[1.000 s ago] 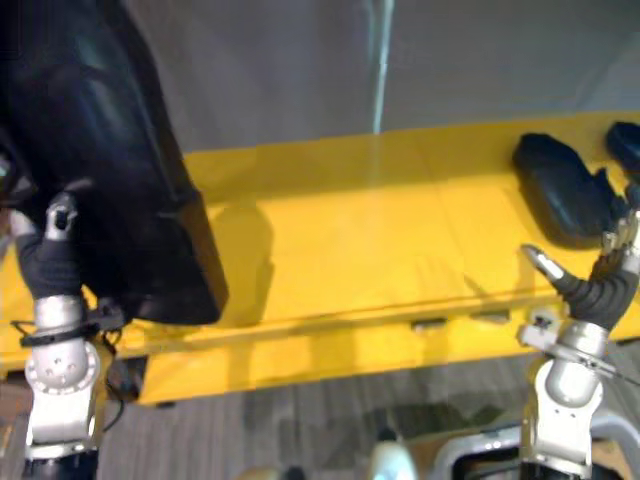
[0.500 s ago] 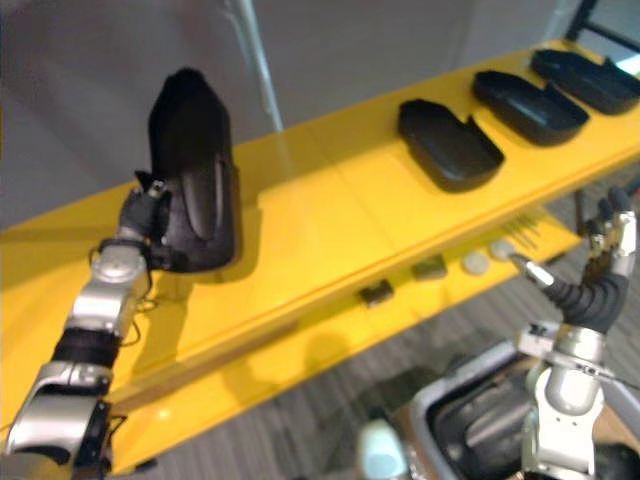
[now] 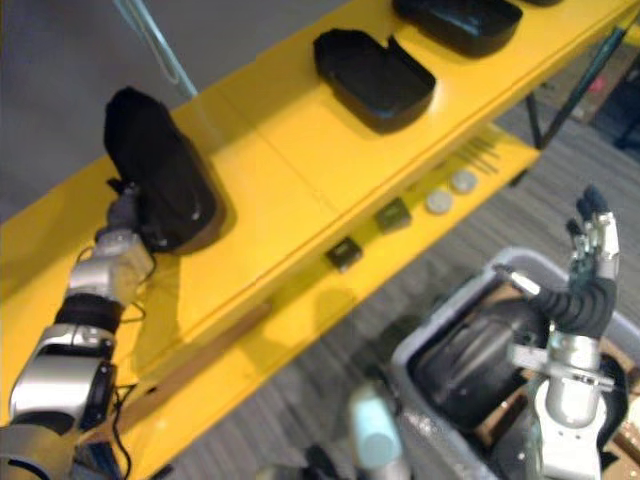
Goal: Walk over and take plastic housings, then place them on the shelf
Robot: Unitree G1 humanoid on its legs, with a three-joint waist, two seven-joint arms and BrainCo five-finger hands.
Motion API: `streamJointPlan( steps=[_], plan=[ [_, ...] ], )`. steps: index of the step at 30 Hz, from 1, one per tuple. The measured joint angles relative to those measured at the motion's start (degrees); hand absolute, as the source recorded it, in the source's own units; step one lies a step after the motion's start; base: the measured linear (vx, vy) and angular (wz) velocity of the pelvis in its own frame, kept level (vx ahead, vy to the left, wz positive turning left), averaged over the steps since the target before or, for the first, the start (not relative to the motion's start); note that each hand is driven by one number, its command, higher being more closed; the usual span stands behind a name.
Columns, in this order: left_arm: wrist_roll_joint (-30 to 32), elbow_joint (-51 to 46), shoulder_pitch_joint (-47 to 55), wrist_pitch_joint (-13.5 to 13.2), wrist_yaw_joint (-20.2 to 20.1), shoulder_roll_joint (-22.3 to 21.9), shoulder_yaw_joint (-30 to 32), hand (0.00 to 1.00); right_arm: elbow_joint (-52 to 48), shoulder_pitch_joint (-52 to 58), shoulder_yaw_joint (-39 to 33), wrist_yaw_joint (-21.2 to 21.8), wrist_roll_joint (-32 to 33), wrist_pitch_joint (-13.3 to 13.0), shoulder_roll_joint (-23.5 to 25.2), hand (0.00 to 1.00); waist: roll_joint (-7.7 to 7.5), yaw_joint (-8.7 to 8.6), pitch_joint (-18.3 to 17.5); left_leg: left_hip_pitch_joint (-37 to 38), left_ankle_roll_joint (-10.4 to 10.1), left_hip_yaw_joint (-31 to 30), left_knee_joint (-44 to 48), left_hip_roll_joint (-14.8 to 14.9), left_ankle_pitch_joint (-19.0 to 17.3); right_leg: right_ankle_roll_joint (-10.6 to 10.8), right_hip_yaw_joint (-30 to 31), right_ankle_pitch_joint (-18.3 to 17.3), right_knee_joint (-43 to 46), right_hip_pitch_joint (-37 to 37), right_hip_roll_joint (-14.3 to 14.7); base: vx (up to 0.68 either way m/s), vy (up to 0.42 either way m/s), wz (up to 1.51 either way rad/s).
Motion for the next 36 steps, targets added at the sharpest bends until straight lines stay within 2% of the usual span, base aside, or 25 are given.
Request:
streamJointPlan(
  steps=[1, 2, 8, 12, 19, 23, 28, 31, 36],
  plan=[
    [-0.01, 0.00, 0.00, -0.06, 0.07, 0.00, 0.22, 1.00, 0.00, -0.01, 0.00, -0.03, 0.32, 0.00, -0.01, 0.00, 0.01, -0.08, 0.00, -0.09, 0.00, 0.40, 0.03, 0.02, 0.00, -0.02, 0.14, -0.06, 0.14, -0.28, 0.04, 0.00, -0.020, -0.08],
    [0.00, -0.02, -0.02, -0.29, 0.22, 0.00, 0.72, 0.00, -0.10, -0.05, 0.00, -0.07, 0.31, 0.00, -0.08, 0.00, 0.02, -0.13, 0.00, -0.37, -0.01, 1.14, 0.16, 0.08, 0.01, -0.03, 0.58, -0.11, 0.36, -0.95, 0.23, 0.00, -0.023, -0.10],
    [-1.73, -0.07, -0.44, -1.20, 2.73, -0.13, 1.48, 0.00, -3.24, 0.20, 2.08, -0.05, 0.40, 0.03, -0.20, 0.00, 0.37, -0.98, 0.17, -1.61, 0.05, 2.40, 1.05, 0.13, -0.04, 0.04, 1.10, -0.11, 1.36, -2.36, 0.19, 0.01, -0.009, -0.04],
    [-1.73, -0.08, -0.56, -1.08, 3.00, -0.32, 2.46, 0.00, -3.96, 0.26, 2.82, -0.07, 0.45, 0.03, -0.44, 0.00, 0.59, -0.95, 0.20, -1.93, 0.04, 2.73, 1.30, 0.13, -0.04, -0.09, 1.10, -0.46, 1.83, -3.10, 0.16, 0.00, 0.000, 0.00],
    [-1.68, -0.11, -0.61, 1.69, 1.62, -0.32, 3.10, 0.00, -3.96, 0.30, 3.86, -0.02, 1.47, 0.03, -1.44, 0.00, 2.09, -1.04, 0.45, -1.82, 0.04, 2.67, 1.69, 0.24, -0.03, -0.18, 0.94, -0.63, 2.00, -2.96, 0.13, 0.00, 0.000, 0.00],
    [-2.19, -0.03, -0.55, 2.78, 1.53, -0.32, 2.91, 0.00, -3.94, 0.27, 4.07, -0.04, 1.45, 0.03, -1.44, 0.00, 2.30, -1.30, 0.34, -1.52, 0.06, 2.34, 1.74, 0.24, 0.00, -0.08, 0.74, -0.57, 1.73, -2.36, -0.03, 0.00, 0.002, 0.01],
    [-4.04, 1.91, -0.09, 2.75, -0.77, -0.30, 2.34, 0.00, -3.81, 0.19, 4.68, -0.05, 1.38, 0.03, -1.45, 0.00, 3.16, -2.02, 0.15, -0.57, 0.24, 1.39, 1.61, 0.24, 0.13, 0.42, -0.10, -0.17, 0.17, -0.59, -0.45, 0.01, 0.014, 0.04],
    [-6.83, 2.03, 0.90, 2.70, -2.46, -0.30, 0.95, 0.00, -2.74, -0.15, 4.96, -0.05, 1.36, 0.01, -1.46, 0.00, 4.25, -2.37, -0.55, -0.50, 0.53, 0.81, 1.54, 0.24, 0.35, 0.59, -0.65, 0.03, -0.84, 0.20, -0.76, 0.02, 0.022, 0.08],
    [-11.23, 1.77, 2.16, 2.39, -4.82, -0.30, -1.08, 0.00, 0.18, -0.40, 6.00, -0.07, 1.36, -0.02, -1.61, 0.00, 4.61, -2.58, -0.72, -0.34, 1.09, -1.17, 1.55, 0.30, 1.96, 0.69, -2.28, 1.09, -4.06, 2.88, -1.82, 0.00, 0.011, 0.16]
  ],
)
